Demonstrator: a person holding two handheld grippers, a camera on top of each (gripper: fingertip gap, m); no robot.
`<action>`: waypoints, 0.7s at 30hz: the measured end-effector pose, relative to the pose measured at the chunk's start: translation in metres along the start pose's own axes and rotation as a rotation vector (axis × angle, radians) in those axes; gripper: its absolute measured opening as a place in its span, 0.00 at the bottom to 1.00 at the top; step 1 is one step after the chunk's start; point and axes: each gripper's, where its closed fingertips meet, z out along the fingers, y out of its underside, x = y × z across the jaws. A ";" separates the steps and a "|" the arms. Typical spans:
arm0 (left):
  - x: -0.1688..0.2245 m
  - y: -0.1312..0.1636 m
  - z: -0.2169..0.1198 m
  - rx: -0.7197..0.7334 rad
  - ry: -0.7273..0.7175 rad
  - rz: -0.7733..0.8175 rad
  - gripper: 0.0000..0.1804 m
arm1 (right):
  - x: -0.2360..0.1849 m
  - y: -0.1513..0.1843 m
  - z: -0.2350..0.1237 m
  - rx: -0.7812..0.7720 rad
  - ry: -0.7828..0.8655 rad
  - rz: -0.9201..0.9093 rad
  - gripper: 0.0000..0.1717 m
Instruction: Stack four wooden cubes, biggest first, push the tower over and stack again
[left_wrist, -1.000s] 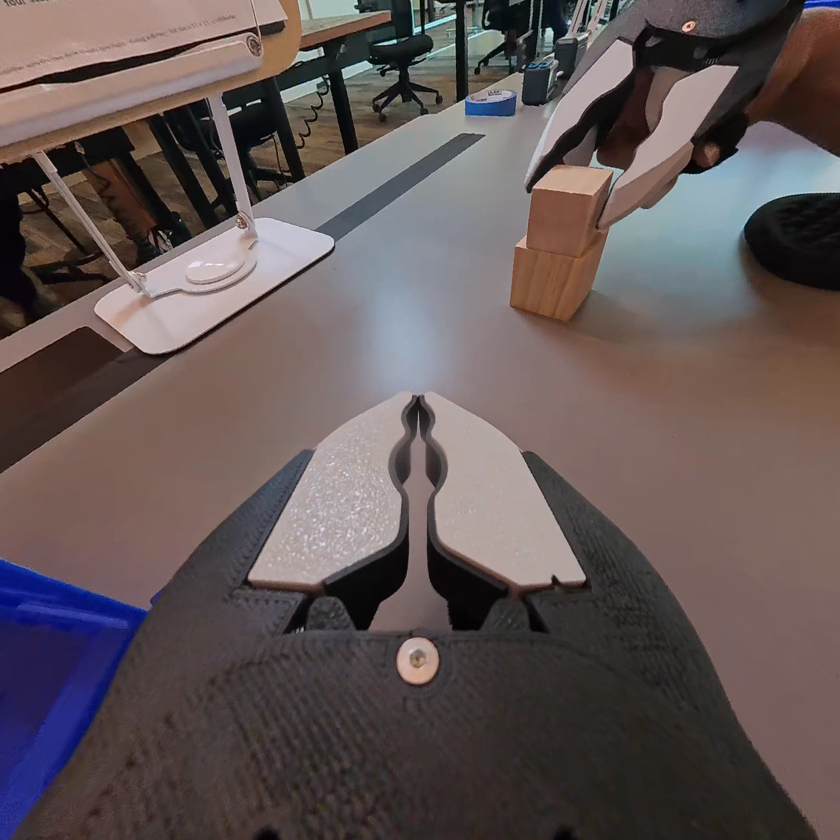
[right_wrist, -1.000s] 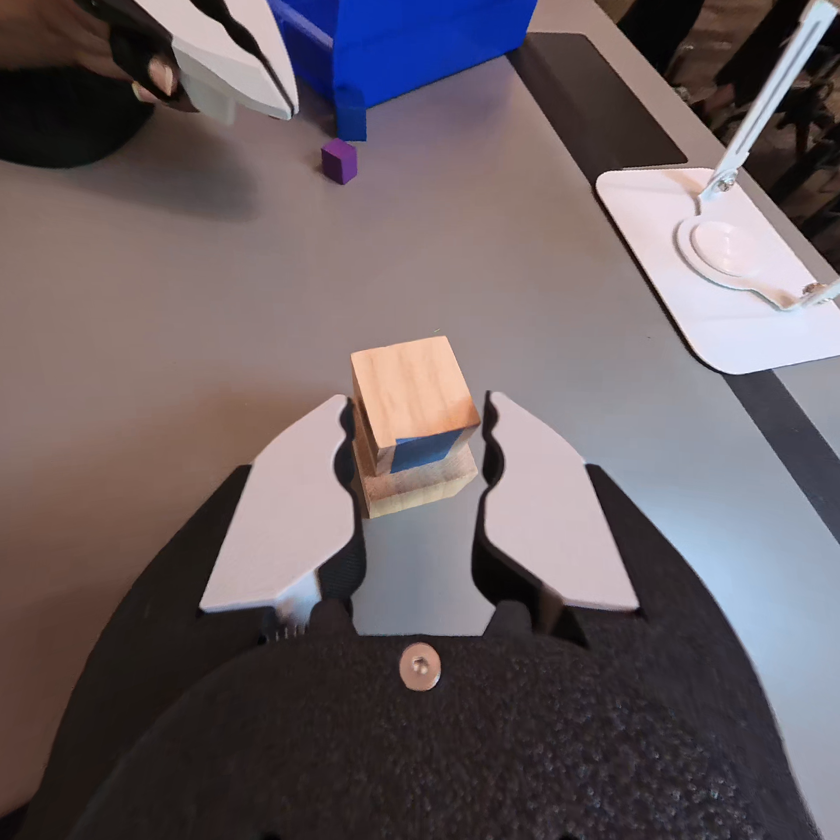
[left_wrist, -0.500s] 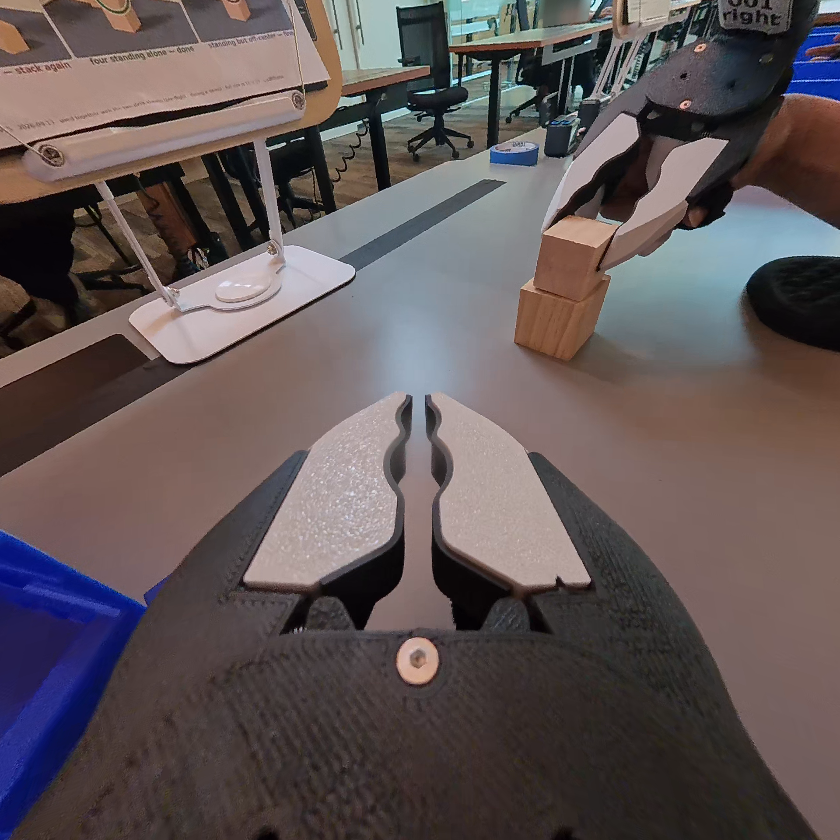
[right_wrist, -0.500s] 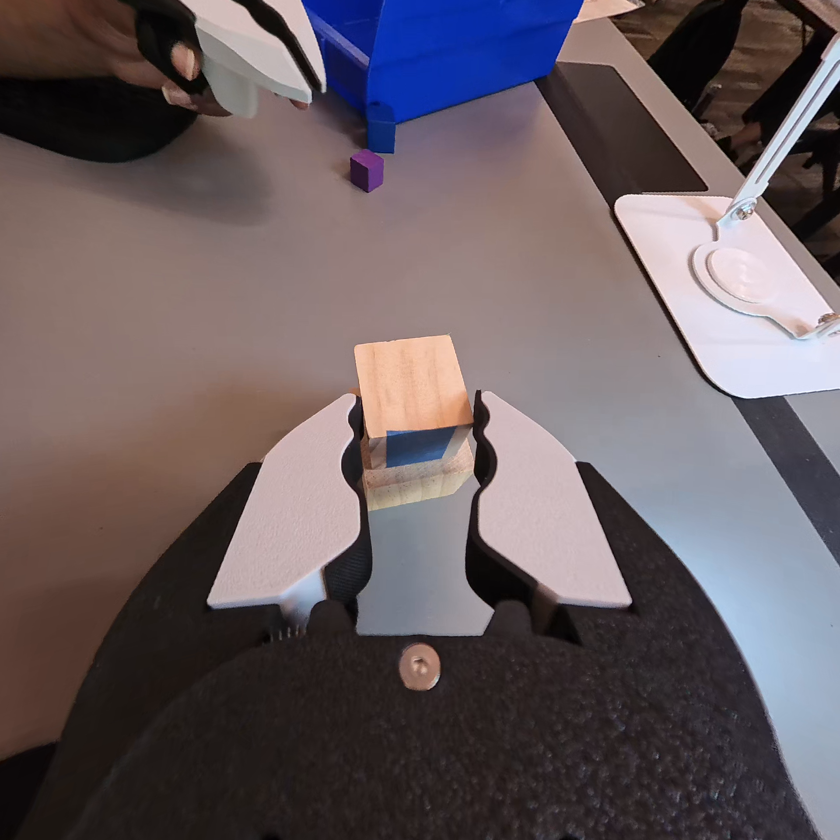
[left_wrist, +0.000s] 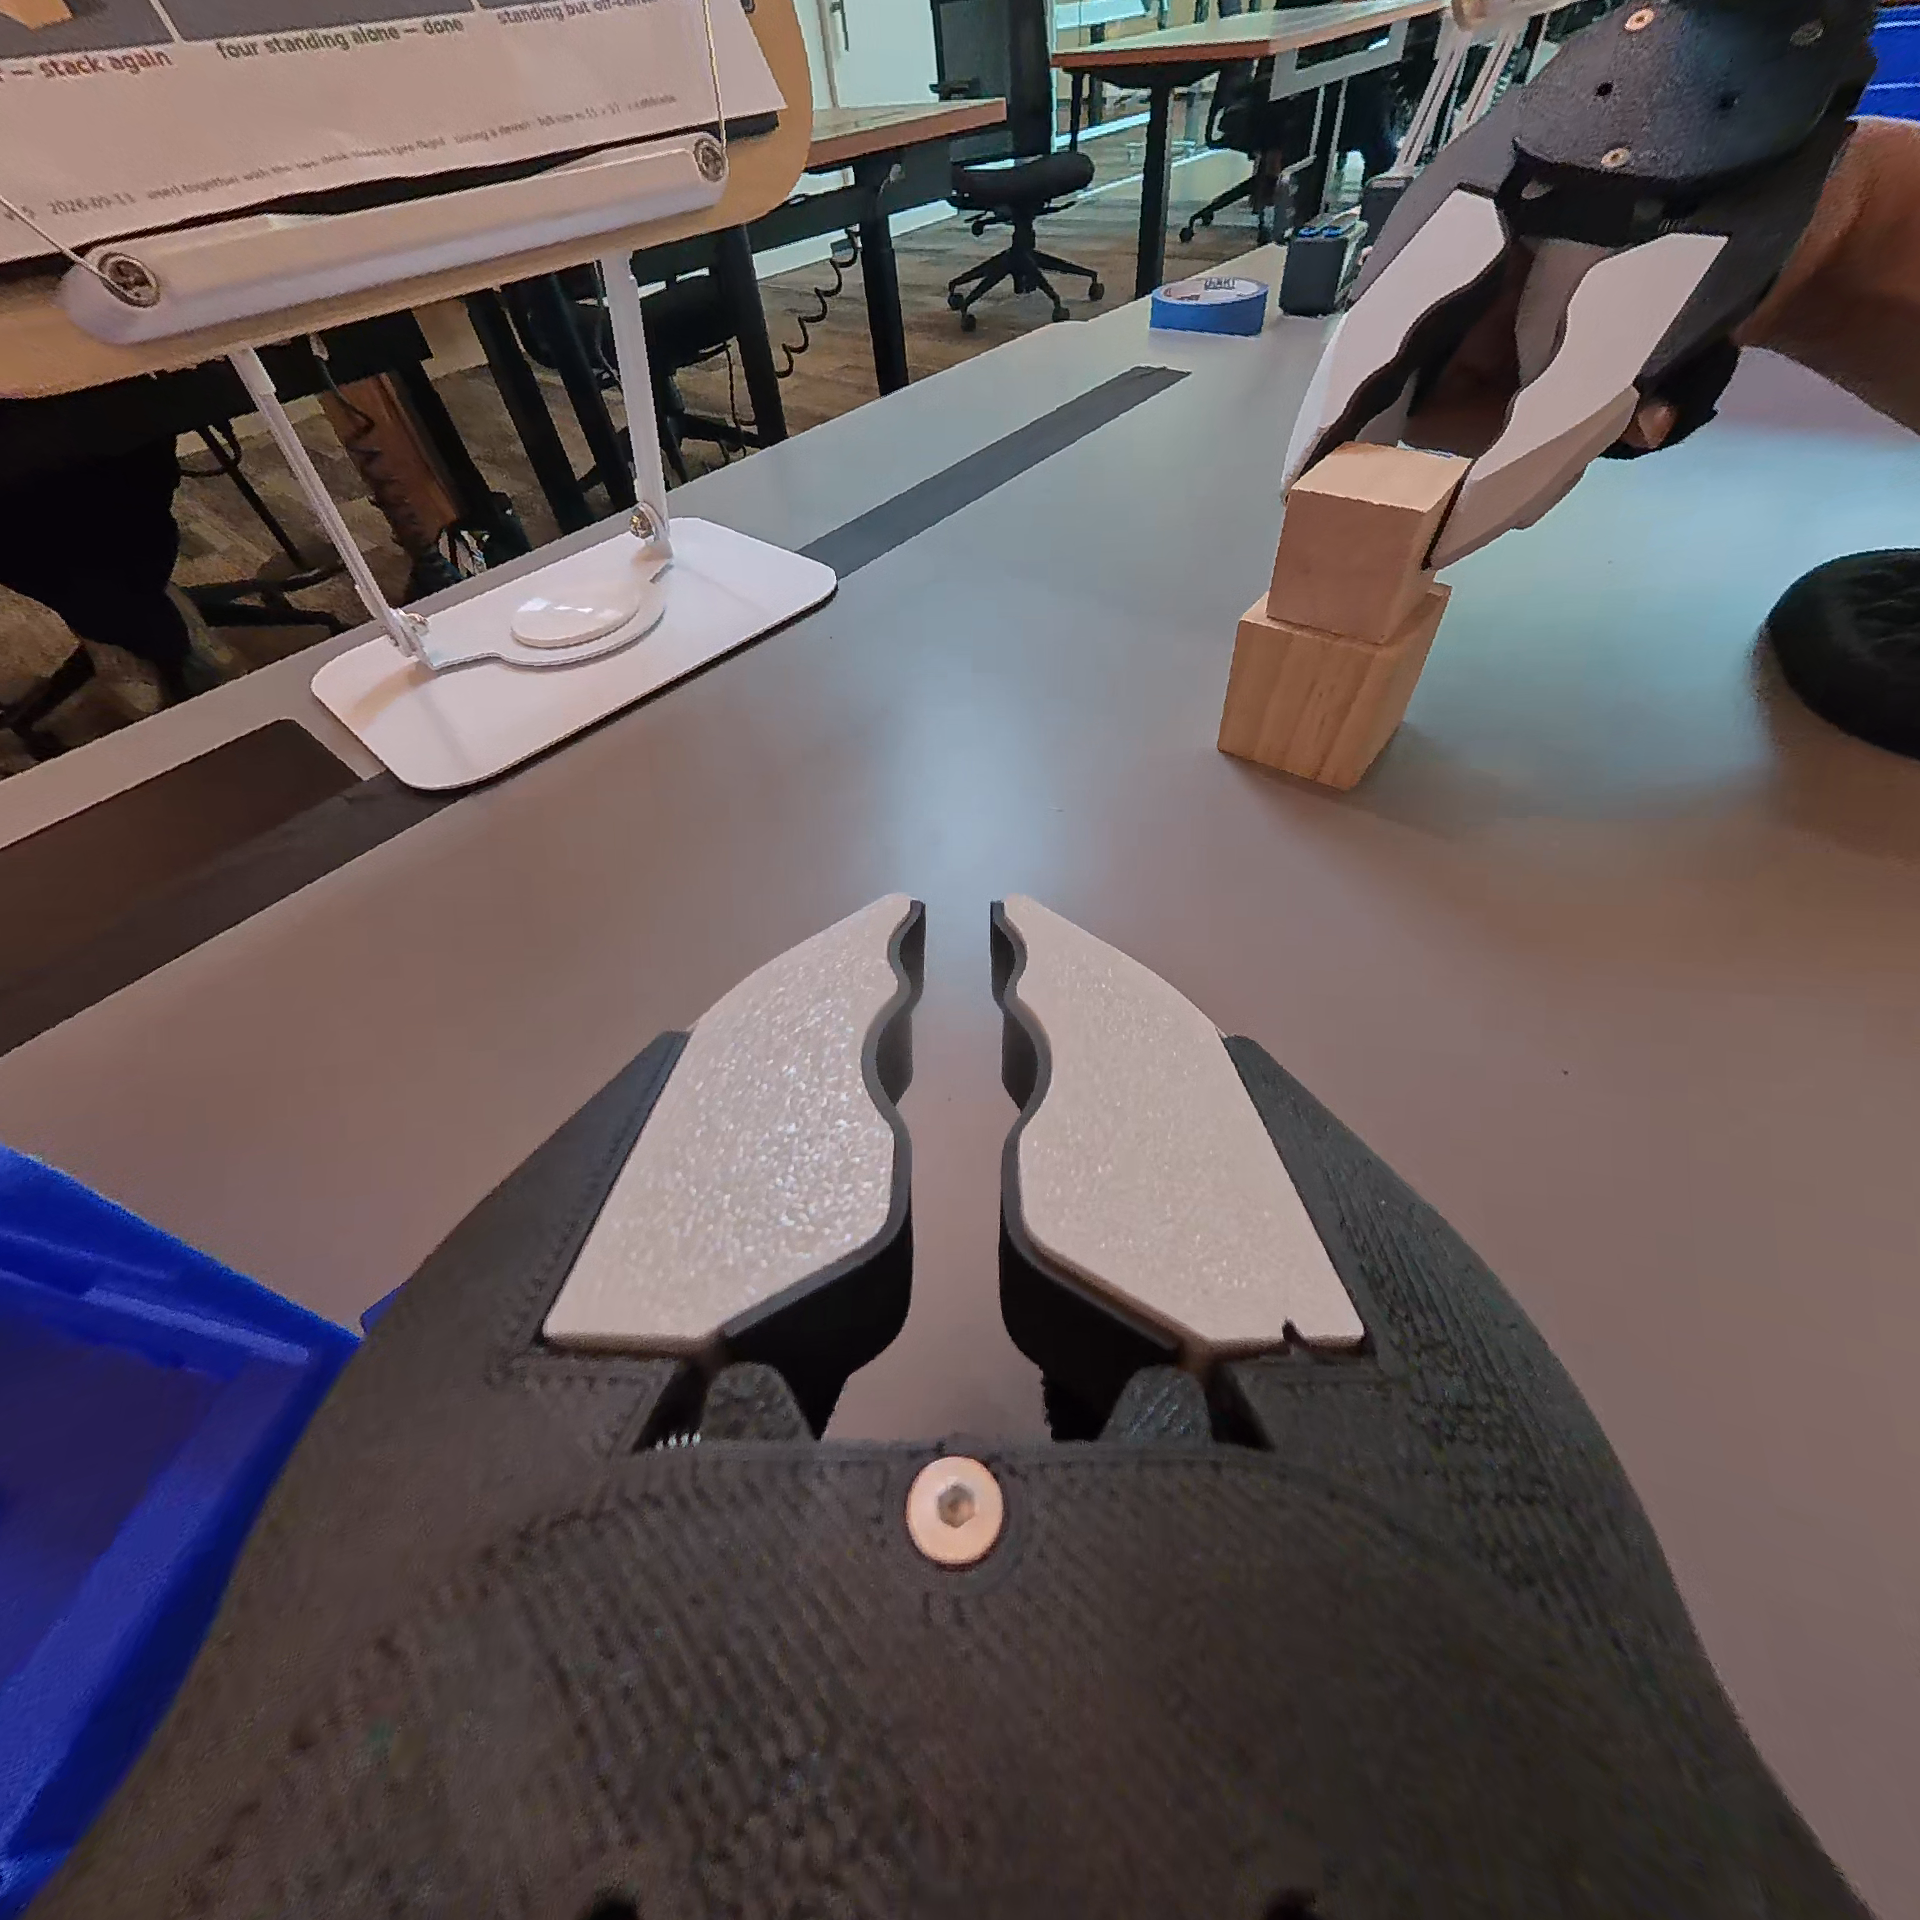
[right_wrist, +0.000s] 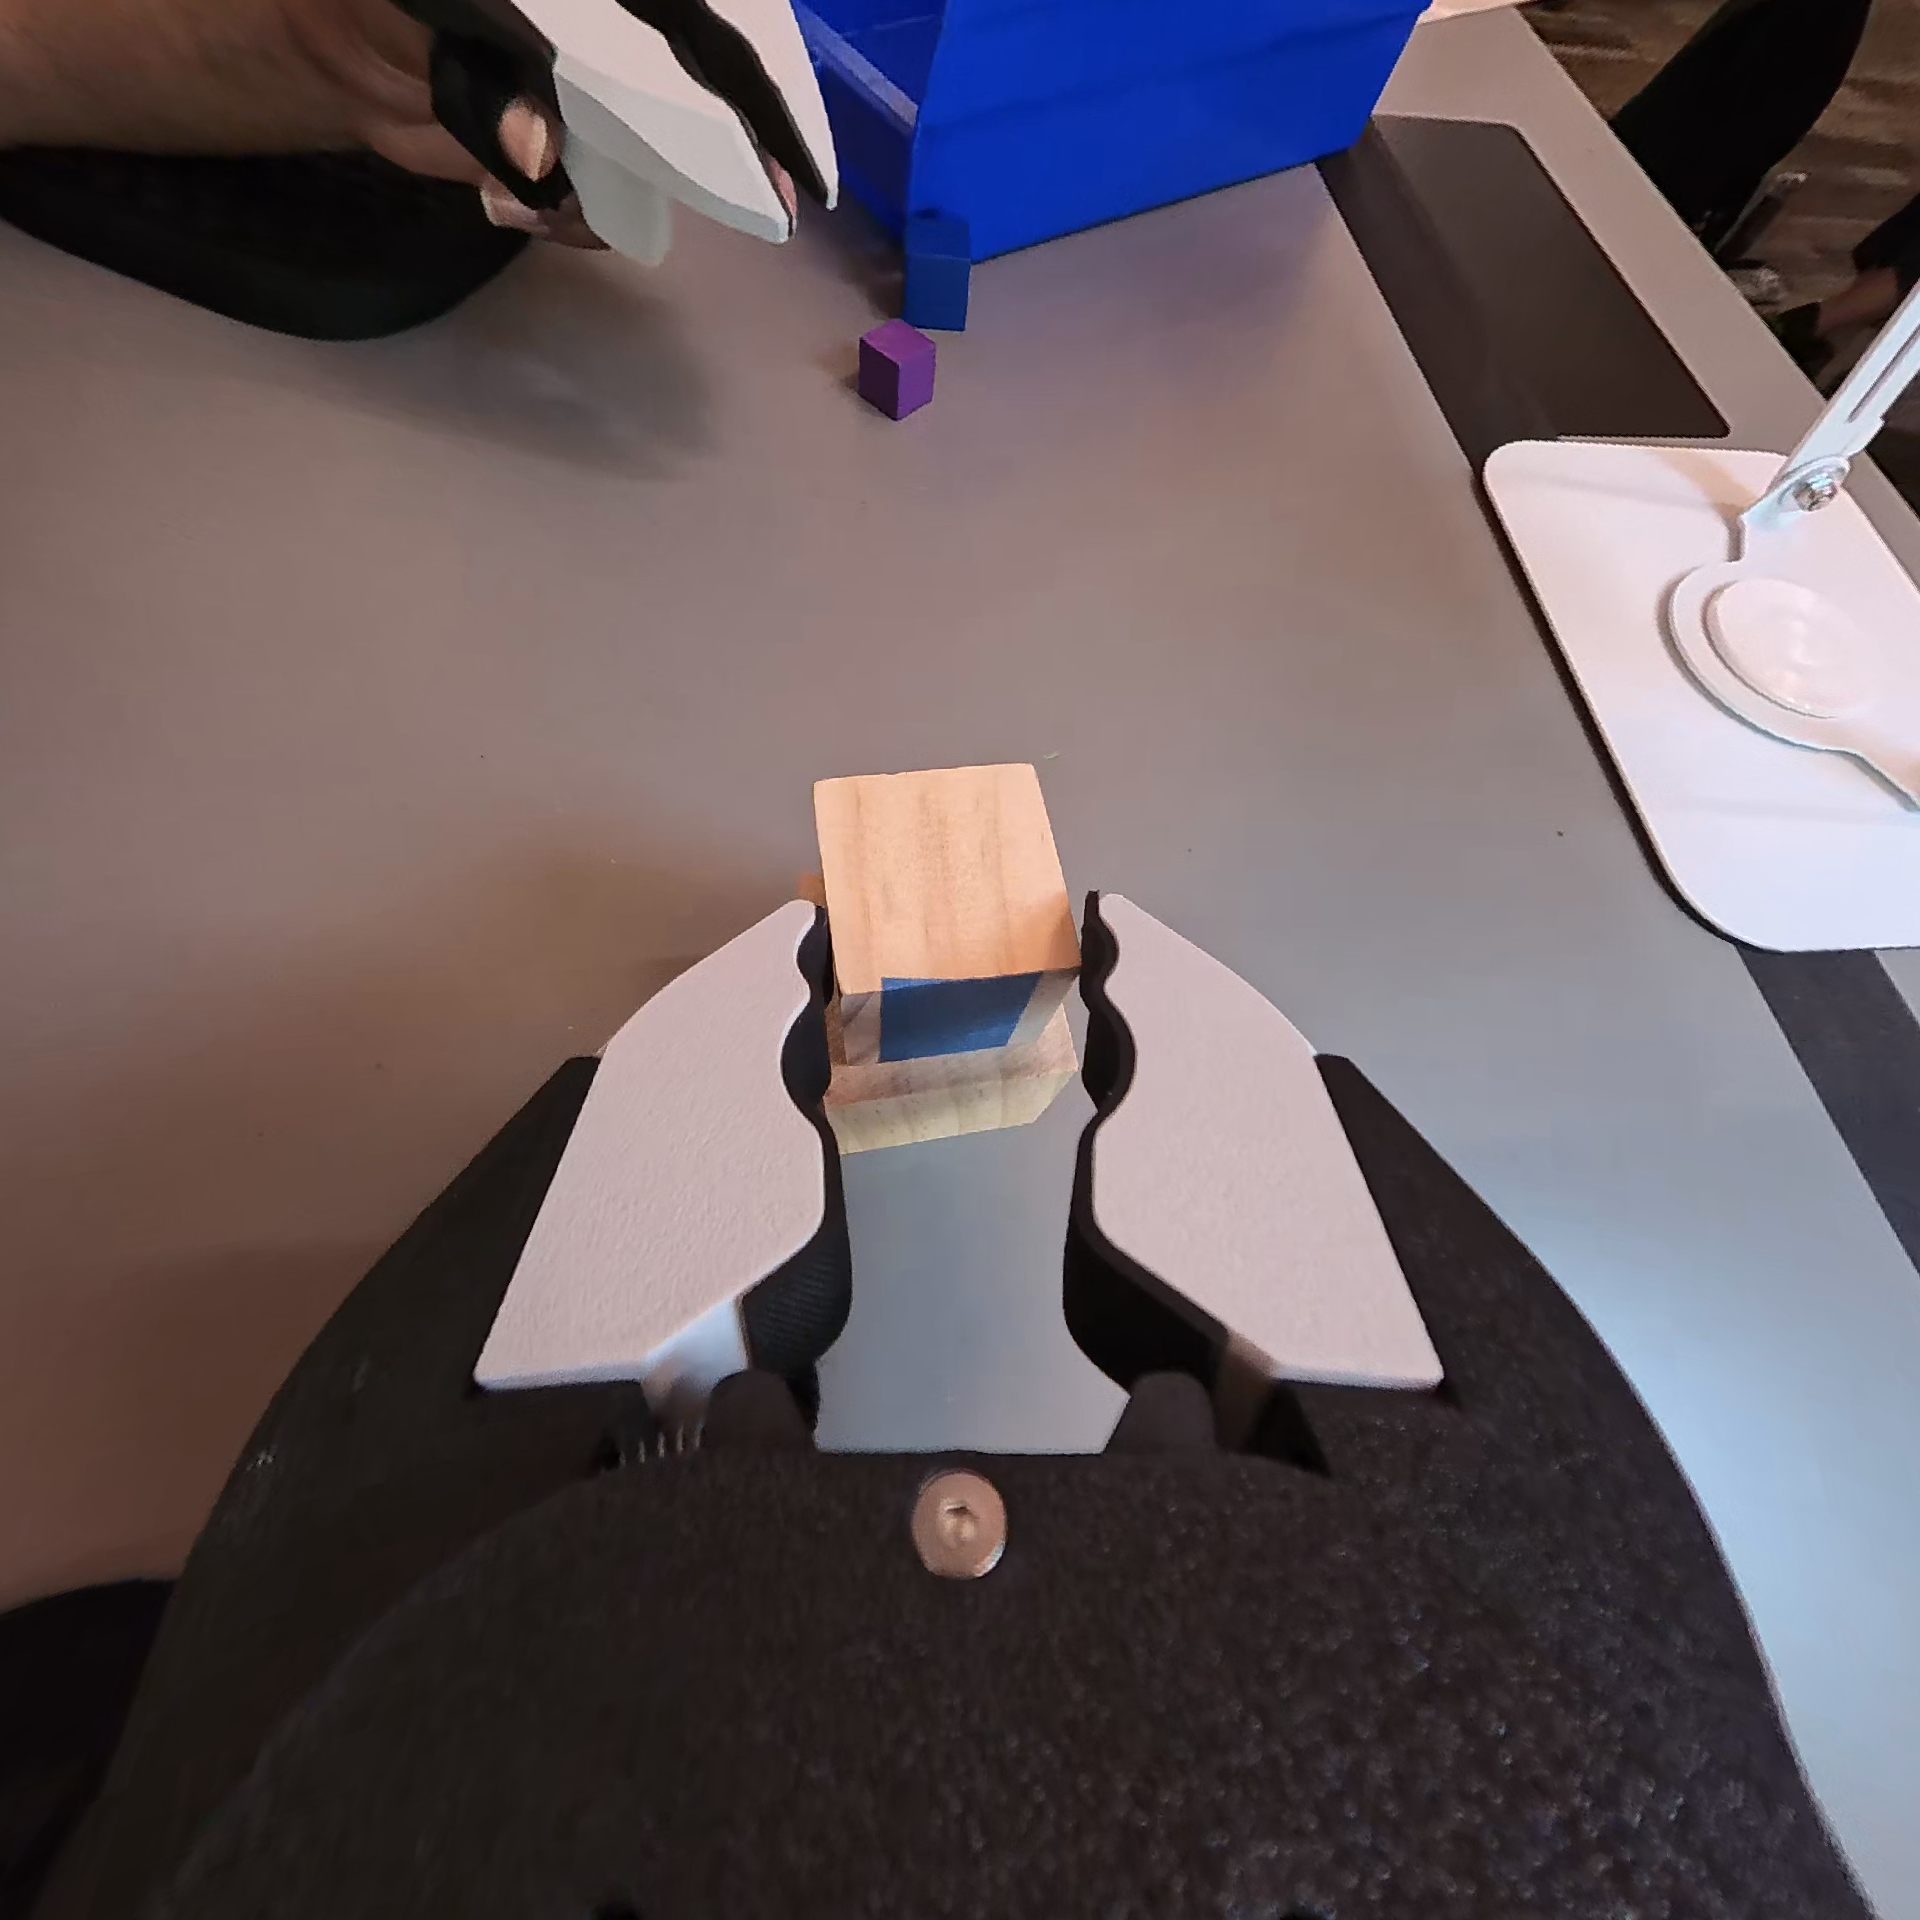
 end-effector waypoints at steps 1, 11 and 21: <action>0.000 0.000 0.000 0.000 0.000 0.001 0.07 | 0.000 0.000 0.000 -0.003 -0.010 -0.003 0.27; -0.011 0.002 -0.001 -0.005 -0.044 0.009 0.07 | 0.002 0.002 0.002 -0.015 -0.051 -0.015 0.30; -0.037 -0.005 -0.016 0.021 -0.117 0.024 0.07 | -0.002 0.026 0.001 -0.085 0.009 0.047 0.42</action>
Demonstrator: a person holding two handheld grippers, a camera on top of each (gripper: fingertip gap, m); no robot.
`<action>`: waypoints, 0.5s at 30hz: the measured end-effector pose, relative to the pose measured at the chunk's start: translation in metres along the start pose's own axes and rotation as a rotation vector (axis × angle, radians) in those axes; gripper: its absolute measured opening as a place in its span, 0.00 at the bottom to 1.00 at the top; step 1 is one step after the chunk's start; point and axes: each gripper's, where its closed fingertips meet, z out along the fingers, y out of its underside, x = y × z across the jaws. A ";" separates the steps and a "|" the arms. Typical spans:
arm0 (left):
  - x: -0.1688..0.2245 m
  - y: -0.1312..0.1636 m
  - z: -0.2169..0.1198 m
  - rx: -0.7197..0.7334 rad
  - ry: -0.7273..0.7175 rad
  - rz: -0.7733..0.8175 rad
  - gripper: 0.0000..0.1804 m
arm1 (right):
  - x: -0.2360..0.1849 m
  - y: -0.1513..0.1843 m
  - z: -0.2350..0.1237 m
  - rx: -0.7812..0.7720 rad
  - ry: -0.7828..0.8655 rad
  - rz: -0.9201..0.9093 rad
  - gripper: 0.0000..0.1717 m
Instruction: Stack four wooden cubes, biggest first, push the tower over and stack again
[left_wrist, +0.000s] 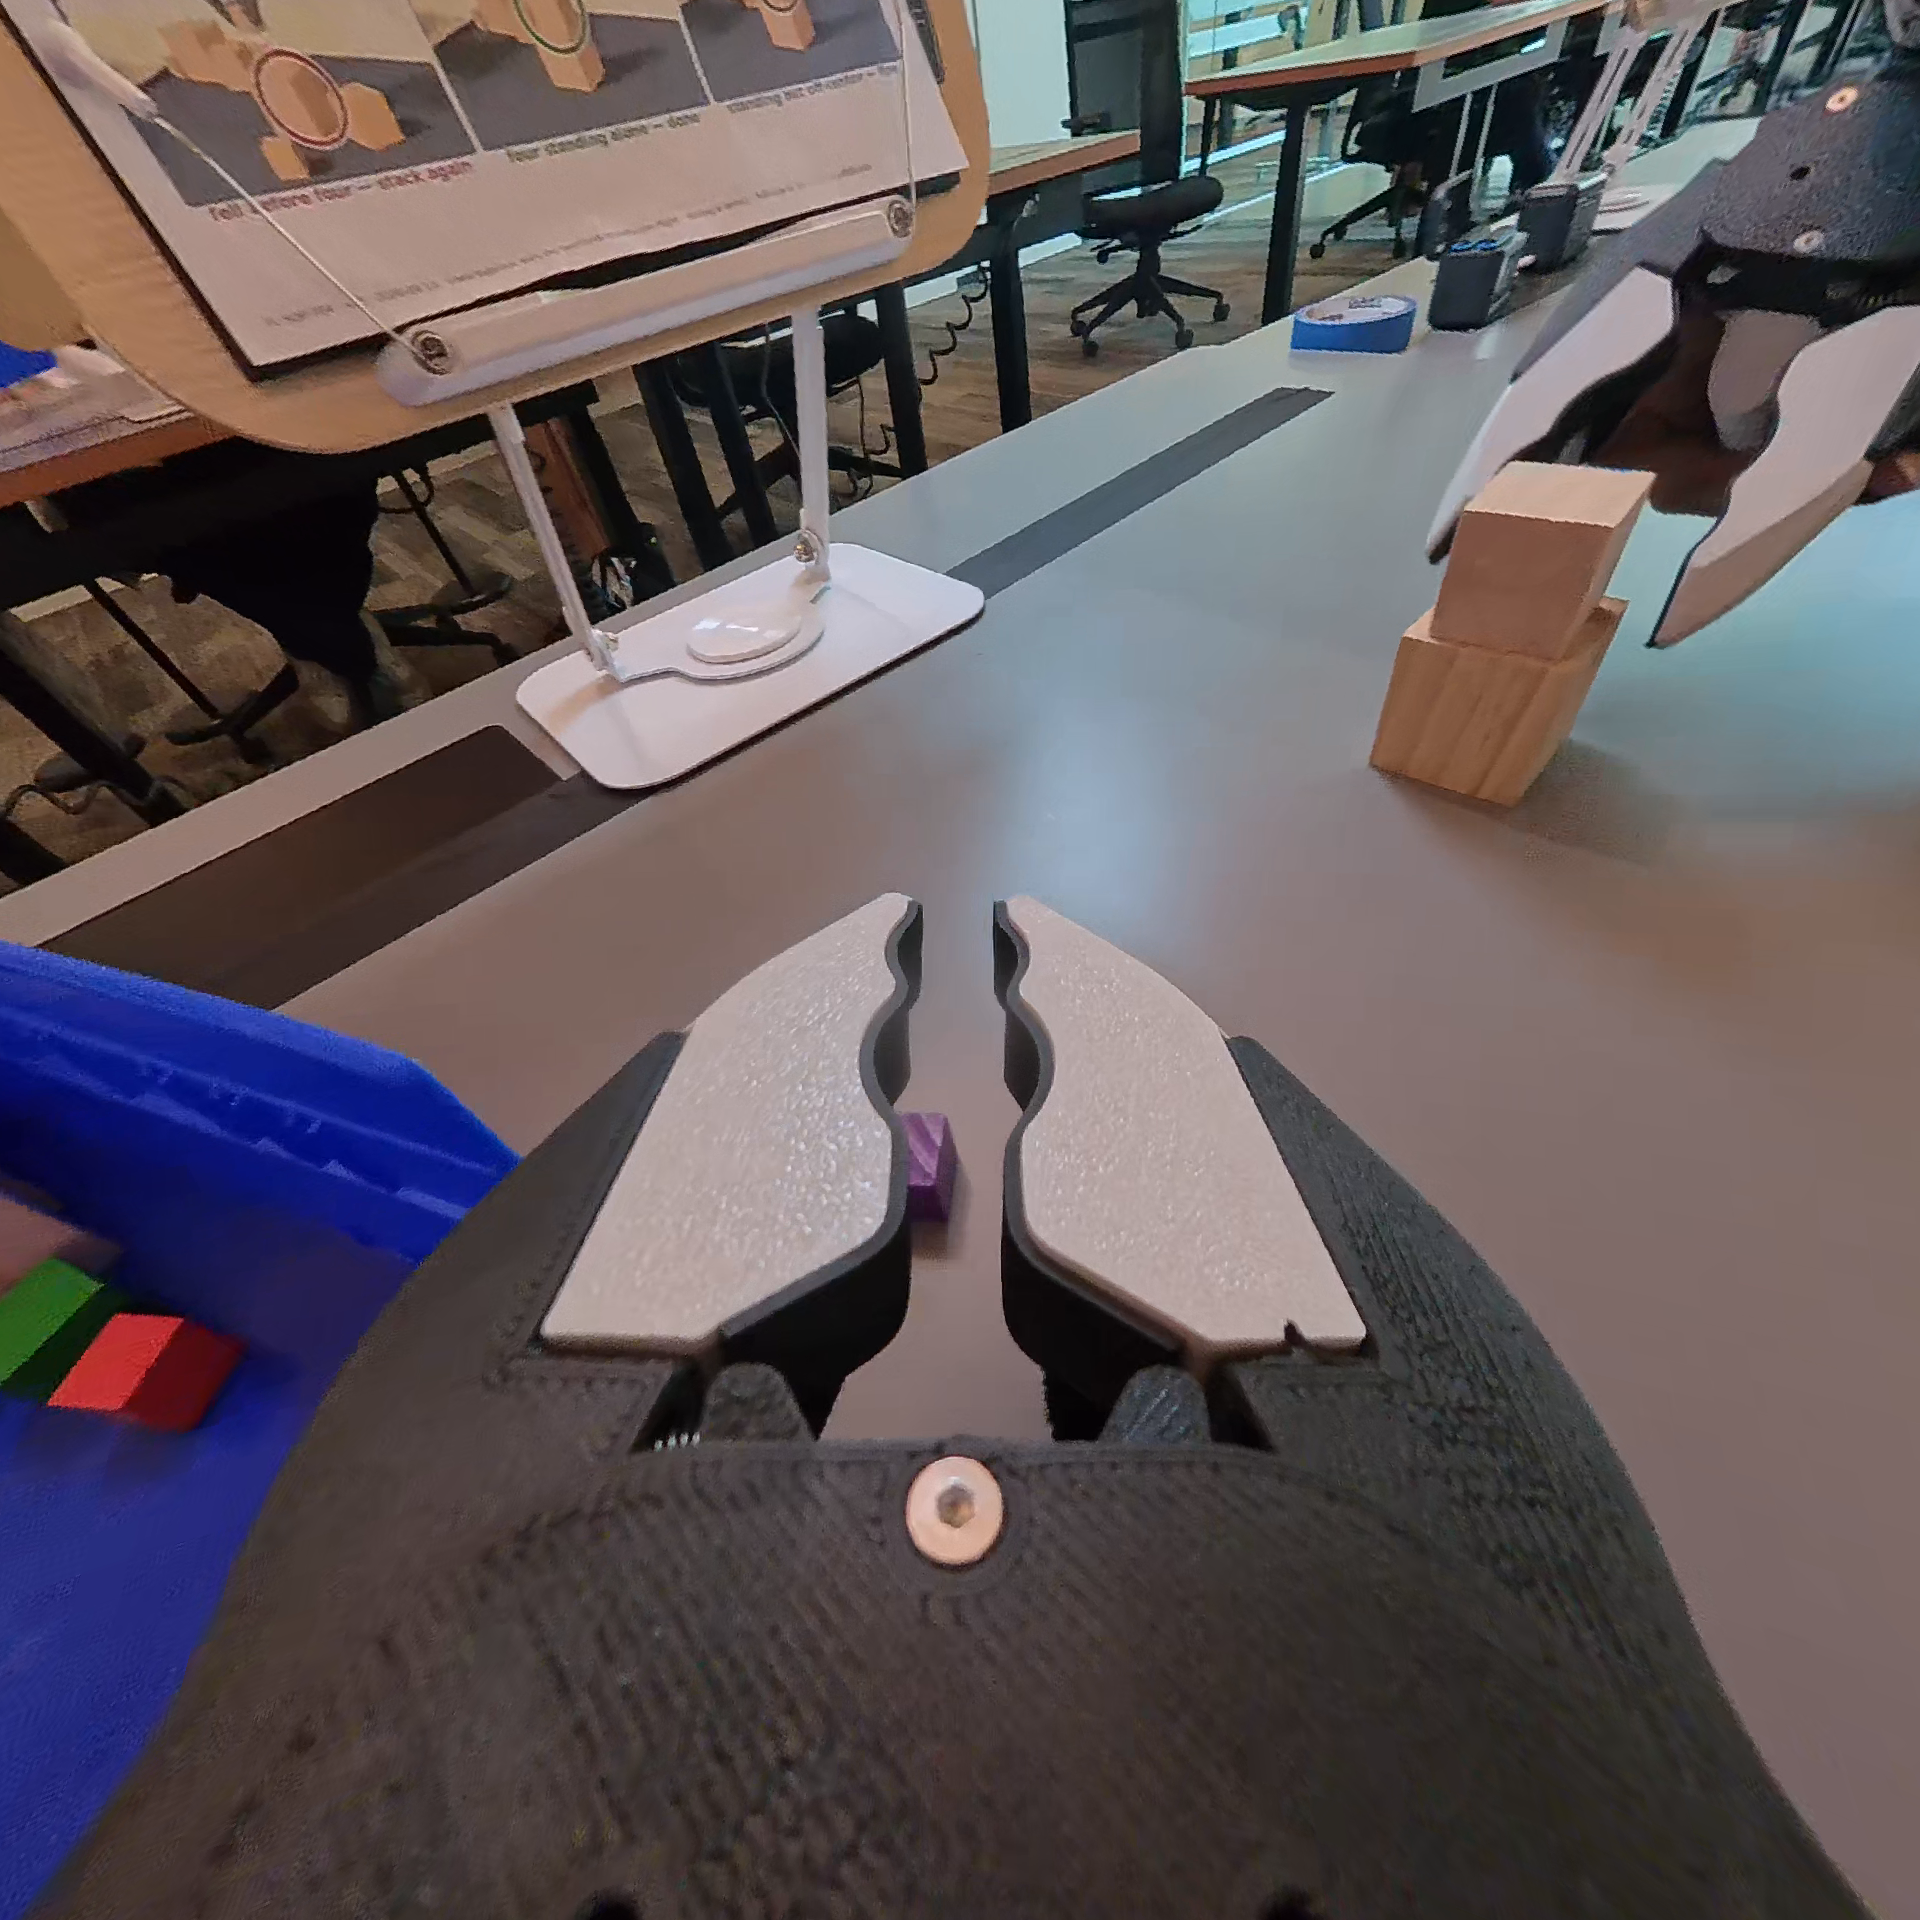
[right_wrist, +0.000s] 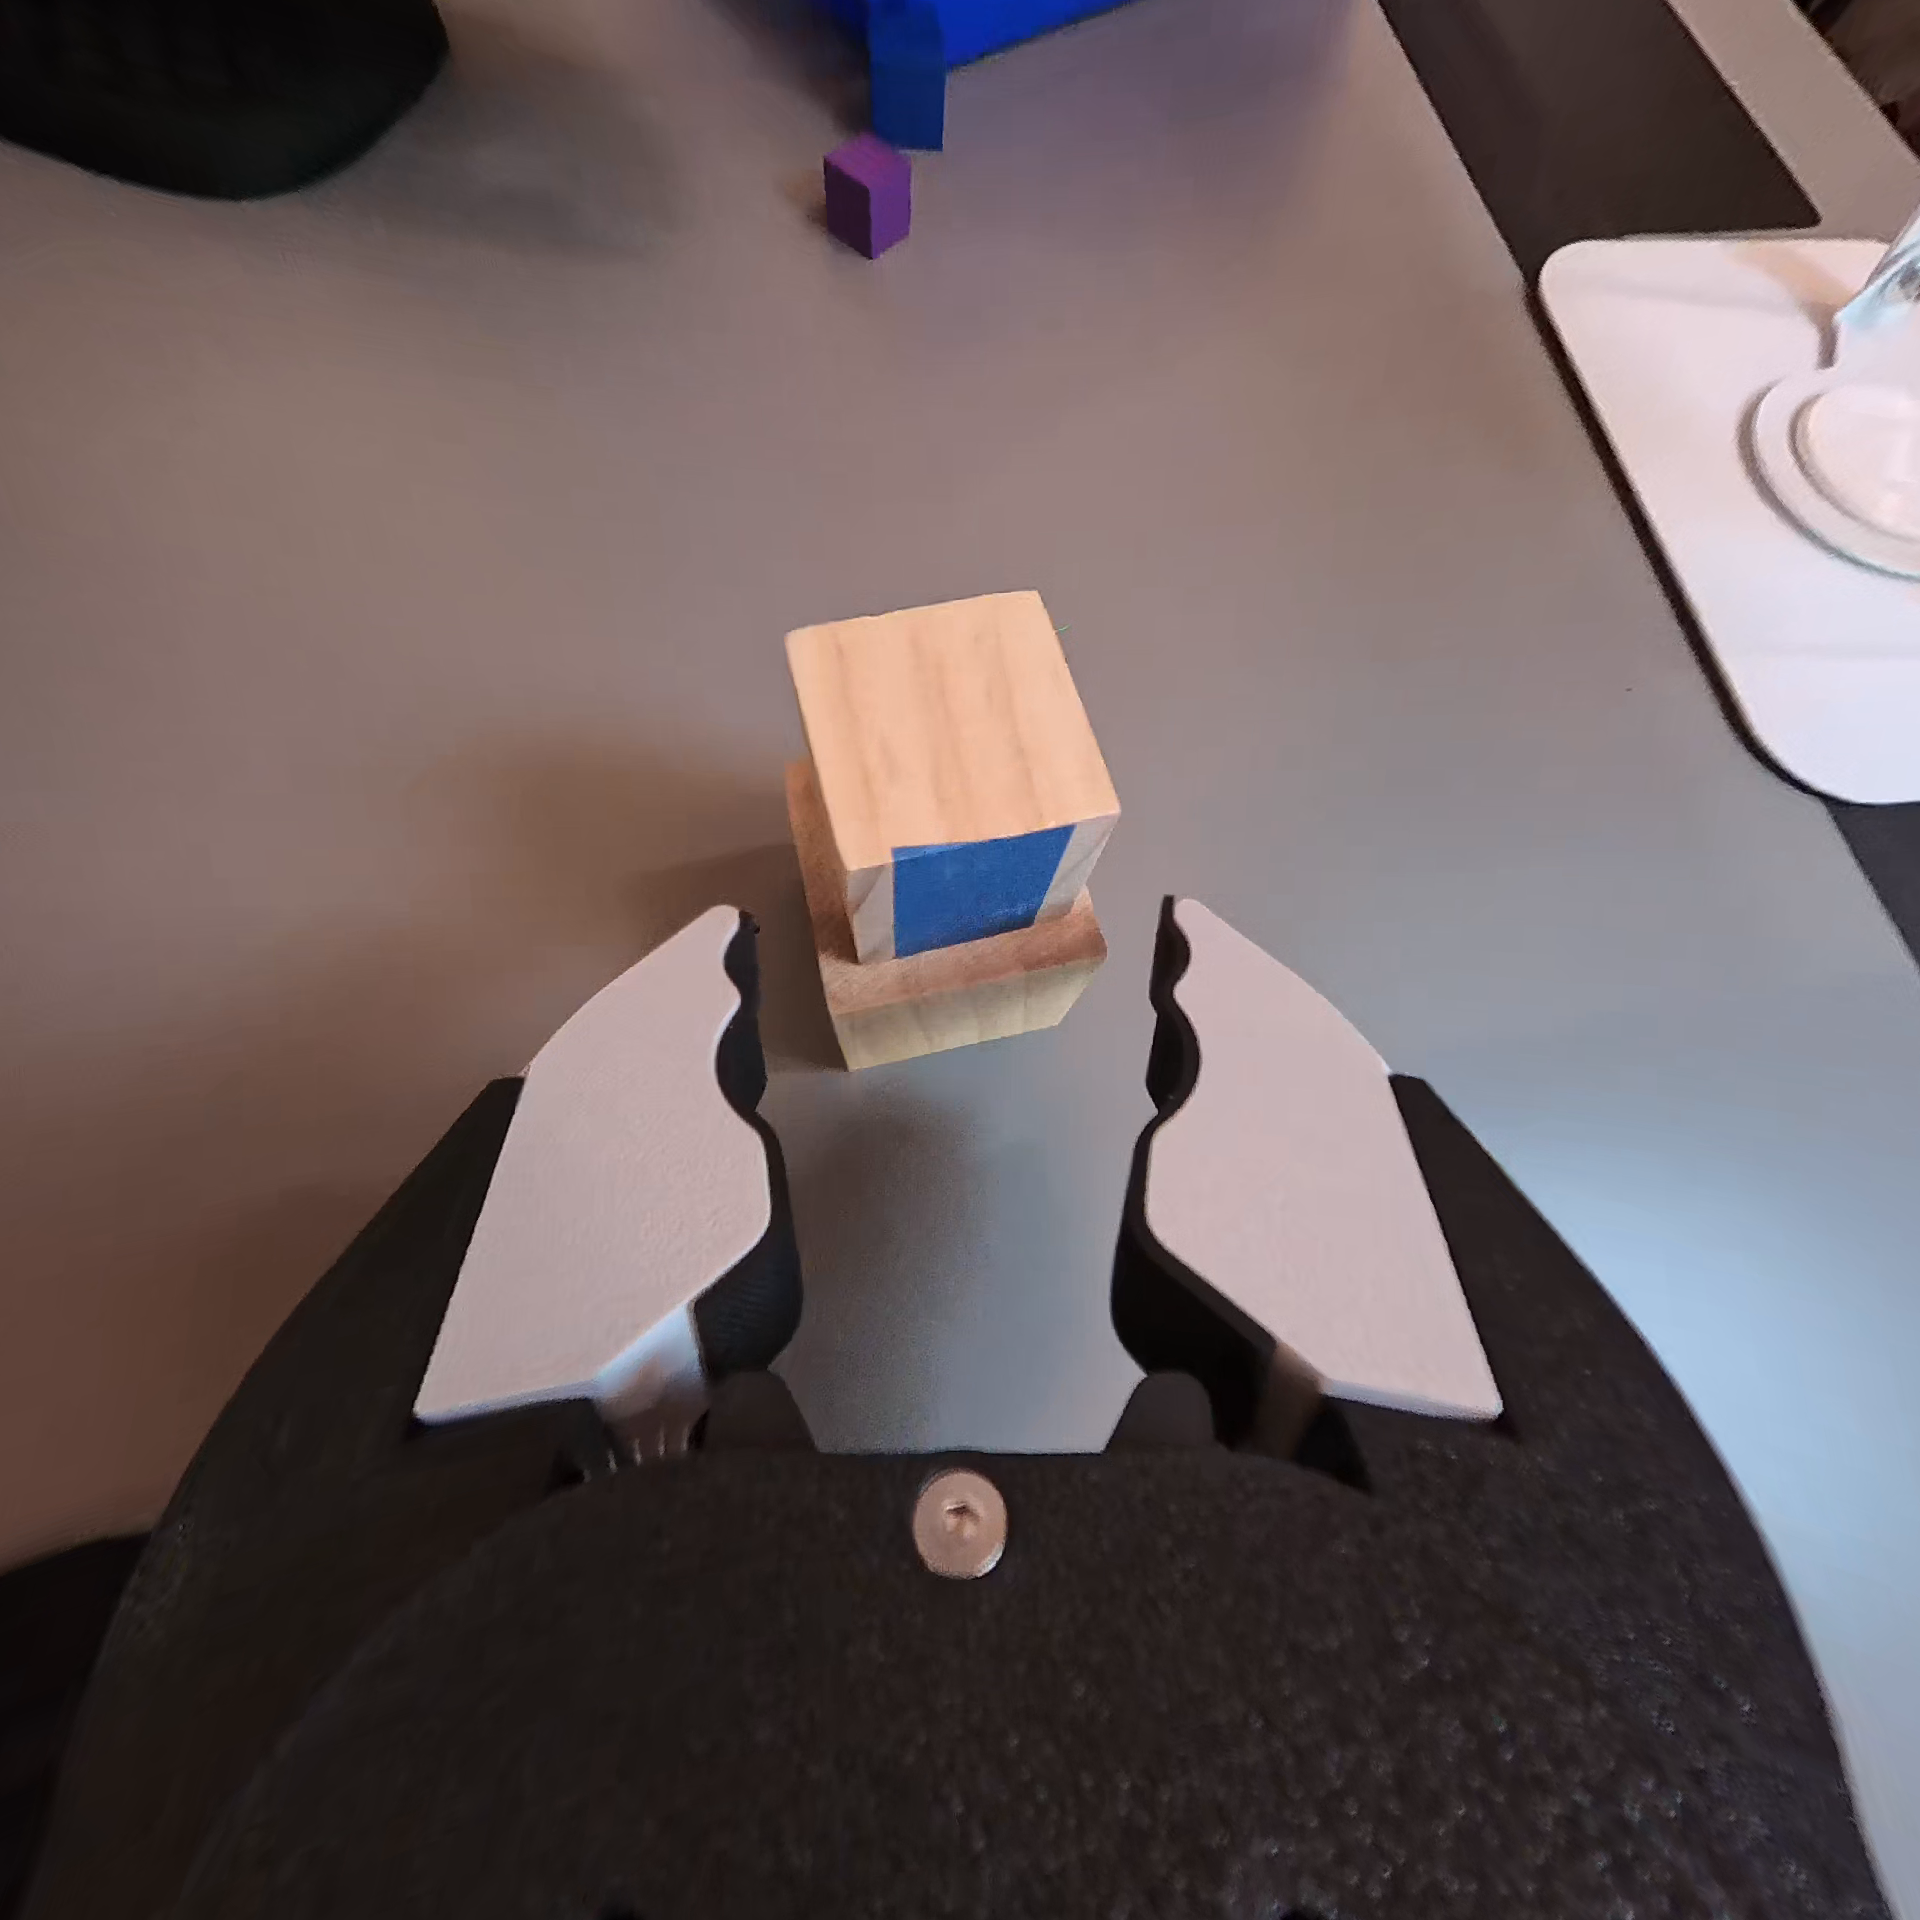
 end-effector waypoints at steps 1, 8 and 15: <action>-0.003 0.001 -0.001 -0.001 -0.009 -0.002 0.07 | 0.001 0.002 0.004 0.000 0.001 0.012 0.41; -0.020 0.004 -0.007 -0.014 -0.049 -0.002 0.07 | 0.012 -0.001 0.024 0.011 0.051 0.041 0.34; -0.016 0.036 0.001 -0.195 -0.014 0.041 0.13 | 0.022 -0.010 0.036 0.038 0.048 0.031 0.36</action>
